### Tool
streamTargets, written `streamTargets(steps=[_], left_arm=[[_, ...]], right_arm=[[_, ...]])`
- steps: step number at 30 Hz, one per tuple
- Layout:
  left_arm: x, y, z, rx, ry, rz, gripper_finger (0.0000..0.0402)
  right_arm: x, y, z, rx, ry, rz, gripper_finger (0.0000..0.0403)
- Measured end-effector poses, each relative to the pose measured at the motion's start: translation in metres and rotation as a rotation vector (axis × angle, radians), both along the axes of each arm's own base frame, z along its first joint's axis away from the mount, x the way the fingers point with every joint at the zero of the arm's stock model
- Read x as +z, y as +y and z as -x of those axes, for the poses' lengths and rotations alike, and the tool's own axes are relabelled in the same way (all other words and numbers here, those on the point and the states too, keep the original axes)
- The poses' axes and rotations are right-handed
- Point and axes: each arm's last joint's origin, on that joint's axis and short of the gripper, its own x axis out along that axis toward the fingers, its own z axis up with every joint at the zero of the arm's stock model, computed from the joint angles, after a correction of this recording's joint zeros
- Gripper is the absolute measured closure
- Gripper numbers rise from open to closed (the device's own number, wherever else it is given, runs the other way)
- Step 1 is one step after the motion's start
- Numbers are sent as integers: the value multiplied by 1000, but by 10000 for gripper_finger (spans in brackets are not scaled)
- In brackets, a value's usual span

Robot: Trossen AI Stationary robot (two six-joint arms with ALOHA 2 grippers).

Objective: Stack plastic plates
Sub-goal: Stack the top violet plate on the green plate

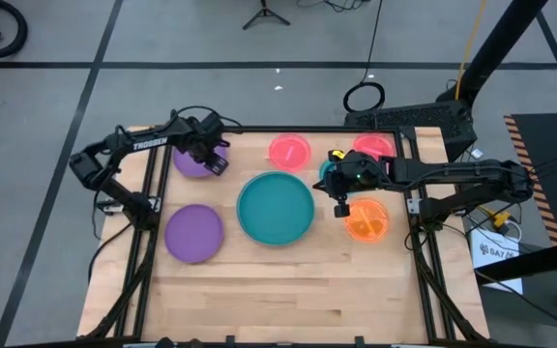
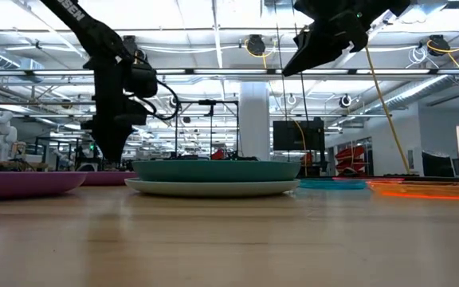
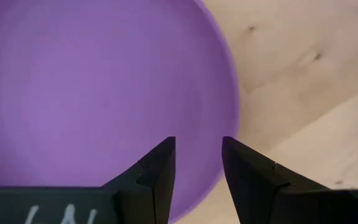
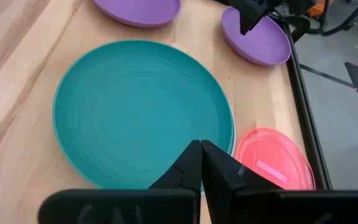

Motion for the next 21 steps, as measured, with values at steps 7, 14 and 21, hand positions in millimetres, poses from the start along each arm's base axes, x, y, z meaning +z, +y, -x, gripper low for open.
streamTargets(steps=[7, 14, 21], left_arm=[[-1, -4, -5, -22, -21, 21, 263], [-2, -8, -16, -39, -75, -26, 263], [-1, -11, -20, -51, -77, -34, 263]], right_arm=[[0, 0, 0, 0, 1, 1, 401], [0, 0, 0, -1, 1, 0, 401], [0, 0, 0, -4, 2, -4, 401]])
